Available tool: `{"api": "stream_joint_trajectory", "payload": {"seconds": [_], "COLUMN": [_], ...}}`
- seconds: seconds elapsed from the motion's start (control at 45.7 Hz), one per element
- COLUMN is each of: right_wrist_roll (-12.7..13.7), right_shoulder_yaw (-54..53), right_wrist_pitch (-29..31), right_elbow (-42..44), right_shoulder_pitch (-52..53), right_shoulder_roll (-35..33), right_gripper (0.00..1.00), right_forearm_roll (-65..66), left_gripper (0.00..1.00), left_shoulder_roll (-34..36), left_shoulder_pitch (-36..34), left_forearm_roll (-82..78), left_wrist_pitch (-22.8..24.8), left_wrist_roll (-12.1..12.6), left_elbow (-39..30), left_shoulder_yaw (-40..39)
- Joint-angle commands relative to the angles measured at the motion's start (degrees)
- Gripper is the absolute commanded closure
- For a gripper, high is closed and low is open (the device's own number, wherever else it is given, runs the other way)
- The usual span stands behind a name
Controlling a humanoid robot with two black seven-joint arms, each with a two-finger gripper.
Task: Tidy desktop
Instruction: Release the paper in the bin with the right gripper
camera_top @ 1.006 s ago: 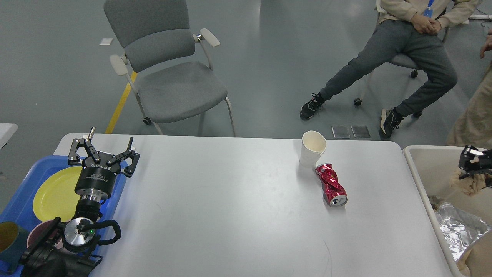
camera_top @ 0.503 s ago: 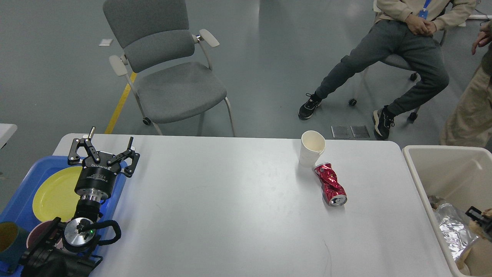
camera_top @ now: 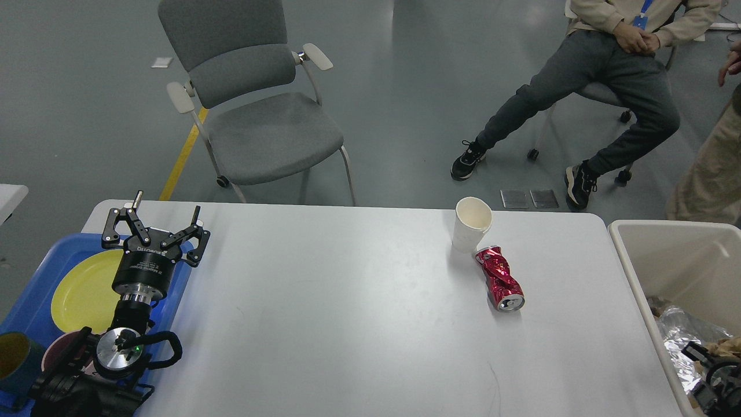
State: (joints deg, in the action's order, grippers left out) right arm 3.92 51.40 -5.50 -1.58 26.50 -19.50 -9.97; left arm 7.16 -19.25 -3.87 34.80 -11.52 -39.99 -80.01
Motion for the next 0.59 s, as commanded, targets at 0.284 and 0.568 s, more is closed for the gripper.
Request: {"api": "stream_joint_trajectory", "payload": {"seconds": [0.284,0.568], "right_wrist_roll": [-0.1,-0.2], "right_shoulder_yaw": [-0.1,-0.1], "right_wrist_pitch": [-2.5,-2.4], "right_elbow": [-0.5,-0.7], "right_shoulder_pitch": [0.0,0.2], "right_shoulder_roll": [-0.2,-0.4], "right_gripper": [0.00,0.00], "right_forearm_roll": [0.0,0.0], "left_gripper": [0.04,0.04], "left_shoulder_roll": [0.0,0.0], "left_shoulder_pitch": [0.0,0.0], "left_forearm_roll": [0.0,0.0], "left_wrist_pitch": [0.0,0.0], "left_wrist_roll": [0.0,0.0], "left_elbow": [0.0,0.0], "left_shoulder_yaw": [0.0,0.0]}}
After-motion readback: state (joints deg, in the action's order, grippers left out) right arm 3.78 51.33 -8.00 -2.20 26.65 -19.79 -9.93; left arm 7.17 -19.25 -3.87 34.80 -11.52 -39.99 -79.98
